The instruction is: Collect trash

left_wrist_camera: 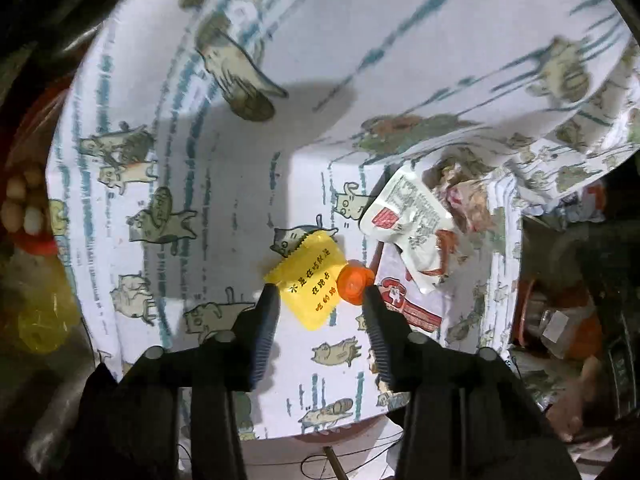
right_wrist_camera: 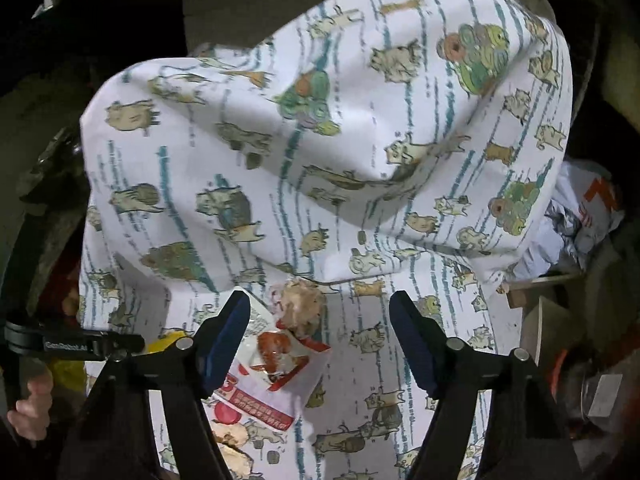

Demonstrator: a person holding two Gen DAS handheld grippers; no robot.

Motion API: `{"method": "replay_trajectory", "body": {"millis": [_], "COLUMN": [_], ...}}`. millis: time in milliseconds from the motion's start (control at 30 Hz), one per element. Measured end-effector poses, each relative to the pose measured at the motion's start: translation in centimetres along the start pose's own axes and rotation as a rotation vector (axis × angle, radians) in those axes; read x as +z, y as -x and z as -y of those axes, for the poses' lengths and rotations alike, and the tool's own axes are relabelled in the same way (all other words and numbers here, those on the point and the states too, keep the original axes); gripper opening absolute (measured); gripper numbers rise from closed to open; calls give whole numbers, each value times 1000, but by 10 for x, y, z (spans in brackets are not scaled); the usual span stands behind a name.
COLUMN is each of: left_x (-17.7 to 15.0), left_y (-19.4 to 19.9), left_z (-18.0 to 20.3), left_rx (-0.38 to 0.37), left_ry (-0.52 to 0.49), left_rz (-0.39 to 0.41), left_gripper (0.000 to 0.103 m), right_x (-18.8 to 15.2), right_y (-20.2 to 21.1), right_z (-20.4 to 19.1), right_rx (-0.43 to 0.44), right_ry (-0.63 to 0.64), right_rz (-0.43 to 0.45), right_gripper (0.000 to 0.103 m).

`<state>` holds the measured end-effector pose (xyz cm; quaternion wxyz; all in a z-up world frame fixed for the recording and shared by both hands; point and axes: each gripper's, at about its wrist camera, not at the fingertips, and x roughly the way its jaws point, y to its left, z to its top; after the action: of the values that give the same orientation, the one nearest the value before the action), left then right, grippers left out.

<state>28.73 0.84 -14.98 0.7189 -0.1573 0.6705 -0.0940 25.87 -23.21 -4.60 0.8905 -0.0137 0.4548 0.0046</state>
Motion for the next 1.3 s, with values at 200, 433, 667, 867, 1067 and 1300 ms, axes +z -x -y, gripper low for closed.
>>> {"method": "replay_trajectory", "body": {"millis": [200, 433, 667, 867, 1067, 1300], "left_x": [2, 5, 4, 6, 12, 11], "left_y": [-27, -44, -40, -31, -39, -32], "left_z": [-5, -14, -24, -32, -21, 6], "left_rx": [20, -39, -59, -71, -39, 5], "left_ry": [70, 151, 191, 173, 159, 85], "left_rz": [-42, -67, -66, -50, -26, 40], "left_gripper": [42, 20, 33, 51, 21, 0], "right_x": [-4, 0, 0, -3, -6, -4], "right_y": [-18, -13, -19, -17, -22, -24], "right_z": [4, 6, 17, 11, 7, 14], "right_rx": [57, 49, 55, 41, 25, 31], "right_ry": [4, 34, -12, 12, 38, 24], "right_rz": [-92, -61, -90, -85, -101, -105], "right_gripper": [68, 68, 68, 68, 68, 68]}}
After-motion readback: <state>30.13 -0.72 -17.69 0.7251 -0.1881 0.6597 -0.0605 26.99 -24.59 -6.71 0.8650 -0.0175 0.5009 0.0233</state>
